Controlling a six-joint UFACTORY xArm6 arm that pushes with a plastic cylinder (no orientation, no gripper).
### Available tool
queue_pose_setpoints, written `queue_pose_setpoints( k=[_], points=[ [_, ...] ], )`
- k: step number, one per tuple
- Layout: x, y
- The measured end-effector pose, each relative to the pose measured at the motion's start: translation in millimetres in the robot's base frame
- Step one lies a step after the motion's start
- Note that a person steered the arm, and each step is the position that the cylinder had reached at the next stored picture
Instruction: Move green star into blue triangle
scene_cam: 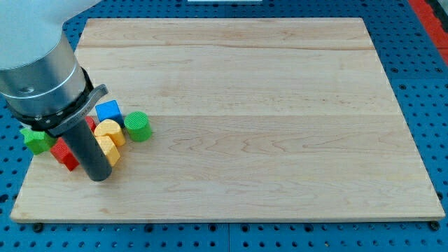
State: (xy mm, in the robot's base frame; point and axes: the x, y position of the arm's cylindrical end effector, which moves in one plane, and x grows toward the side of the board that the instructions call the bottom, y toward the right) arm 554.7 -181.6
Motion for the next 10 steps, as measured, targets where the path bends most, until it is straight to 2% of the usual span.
queue_pose_setpoints(
  k=[1, 3, 5, 7, 9, 10],
  points=[
    [16.3, -4.9],
    [27.7, -123.1],
    [19.6, -123.1],
    [-10.2, -123.3],
    [-14.9, -123.4],
    [-39.5, -122.8]
  ],
)
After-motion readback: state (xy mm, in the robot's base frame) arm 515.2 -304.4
